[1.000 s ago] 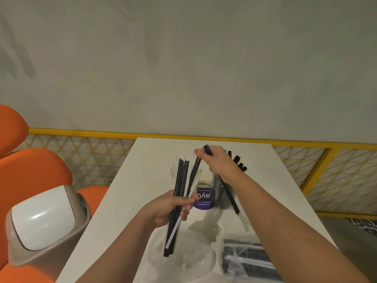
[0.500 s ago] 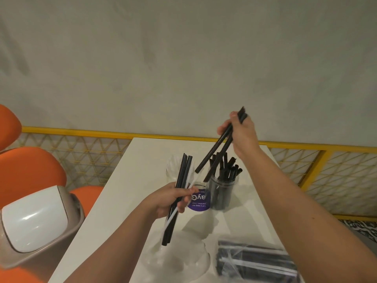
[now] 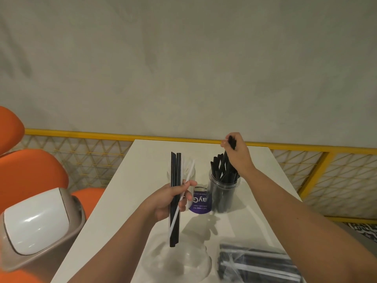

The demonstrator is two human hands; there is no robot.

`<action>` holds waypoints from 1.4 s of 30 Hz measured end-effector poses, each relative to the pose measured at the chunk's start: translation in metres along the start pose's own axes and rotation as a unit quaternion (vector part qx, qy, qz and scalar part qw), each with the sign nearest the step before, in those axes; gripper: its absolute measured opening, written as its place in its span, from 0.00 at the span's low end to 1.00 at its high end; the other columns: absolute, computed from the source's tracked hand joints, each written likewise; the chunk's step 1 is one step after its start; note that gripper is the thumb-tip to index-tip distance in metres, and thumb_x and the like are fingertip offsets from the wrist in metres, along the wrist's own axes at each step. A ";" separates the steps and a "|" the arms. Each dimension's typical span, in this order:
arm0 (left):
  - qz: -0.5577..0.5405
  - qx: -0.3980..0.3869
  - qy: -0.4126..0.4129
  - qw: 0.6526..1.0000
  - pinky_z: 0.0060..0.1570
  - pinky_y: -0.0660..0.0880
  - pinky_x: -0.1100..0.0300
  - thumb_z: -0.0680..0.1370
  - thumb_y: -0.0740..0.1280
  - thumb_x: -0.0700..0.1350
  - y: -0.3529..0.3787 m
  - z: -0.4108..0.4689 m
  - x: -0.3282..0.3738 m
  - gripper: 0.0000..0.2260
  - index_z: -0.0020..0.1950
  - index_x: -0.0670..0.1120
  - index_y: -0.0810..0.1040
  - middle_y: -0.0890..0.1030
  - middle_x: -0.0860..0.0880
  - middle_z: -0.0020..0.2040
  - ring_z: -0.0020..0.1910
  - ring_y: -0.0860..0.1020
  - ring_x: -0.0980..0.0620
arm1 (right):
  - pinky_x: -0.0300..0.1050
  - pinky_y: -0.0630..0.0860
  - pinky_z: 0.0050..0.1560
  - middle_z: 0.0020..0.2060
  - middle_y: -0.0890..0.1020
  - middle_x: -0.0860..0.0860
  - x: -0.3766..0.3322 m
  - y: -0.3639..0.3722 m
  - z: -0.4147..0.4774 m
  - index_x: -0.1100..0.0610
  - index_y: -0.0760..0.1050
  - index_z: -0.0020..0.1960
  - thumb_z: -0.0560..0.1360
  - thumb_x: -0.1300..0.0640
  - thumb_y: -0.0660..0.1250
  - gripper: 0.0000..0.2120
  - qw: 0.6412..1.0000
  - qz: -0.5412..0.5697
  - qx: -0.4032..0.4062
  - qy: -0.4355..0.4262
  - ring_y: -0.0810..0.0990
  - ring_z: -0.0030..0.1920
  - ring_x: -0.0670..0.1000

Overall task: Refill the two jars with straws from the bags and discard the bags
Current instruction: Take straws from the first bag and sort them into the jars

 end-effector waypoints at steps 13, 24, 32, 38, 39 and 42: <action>-0.041 -0.021 0.046 0.998 0.23 0.64 0.66 0.77 0.62 0.46 0.008 -0.001 0.005 0.09 0.47 0.41 0.78 0.71 0.50 0.25 0.20 0.64 0.57 | 0.40 0.76 0.45 0.30 0.75 0.48 -0.040 0.057 -0.077 0.58 0.72 0.37 0.76 0.45 0.63 0.18 0.982 -0.058 -0.153 0.094 0.75 0.33 0.43; -0.061 -0.042 0.037 0.997 0.24 0.69 0.66 0.74 0.63 0.47 0.005 -0.006 0.004 0.10 0.42 0.40 0.75 0.75 0.45 0.31 0.21 0.69 0.56 | 0.40 0.76 0.36 0.32 0.75 0.51 -0.035 0.076 -0.084 0.58 0.73 0.48 0.80 0.53 0.59 0.10 0.922 0.153 -0.262 0.240 0.74 0.22 0.43; -0.097 0.056 0.014 0.994 0.32 0.80 0.58 0.81 0.58 0.44 0.002 -0.005 0.004 0.13 0.50 0.37 0.79 0.82 0.40 0.39 0.32 0.81 0.49 | 0.45 0.79 0.40 0.33 0.80 0.52 -0.043 0.076 -0.073 0.57 0.70 0.49 0.82 0.55 0.53 0.09 0.943 0.217 -0.108 0.226 0.81 0.34 0.52; 0.015 0.190 0.030 0.981 0.26 0.70 0.60 0.79 0.63 0.48 -0.009 0.000 -0.001 0.12 0.41 0.40 0.76 0.66 0.50 0.22 0.21 0.65 0.53 | 0.36 0.64 0.24 0.29 0.68 0.50 -0.053 0.076 -0.065 0.56 0.71 0.48 0.81 0.52 0.56 0.10 0.967 0.176 -0.093 0.156 0.65 0.25 0.45; 0.038 0.196 0.034 0.979 0.27 0.67 0.60 0.79 0.64 0.48 -0.008 0.001 -0.003 0.12 0.41 0.41 0.74 0.63 0.51 0.22 0.21 0.62 0.53 | 0.38 0.68 0.28 0.31 0.71 0.52 -0.053 0.079 -0.067 0.57 0.72 0.49 0.80 0.50 0.58 0.10 0.979 0.105 -0.116 0.128 0.69 0.28 0.47; 0.091 0.209 0.063 0.972 0.28 0.64 0.59 0.78 0.65 0.45 -0.004 0.002 -0.005 0.10 0.40 0.42 0.70 0.63 0.52 0.23 0.23 0.61 0.53 | 0.37 0.72 0.37 0.38 0.76 0.52 -0.052 0.089 -0.077 0.58 0.73 0.49 0.75 0.47 0.65 0.14 0.985 -0.082 -0.148 0.043 0.75 0.37 0.48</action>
Point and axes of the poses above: each hand's wrist, its own z-axis towards the middle knuckle, its own y-axis out of the palm, x = y × z, the point moved 2 cm from there along z, towards the middle knuckle
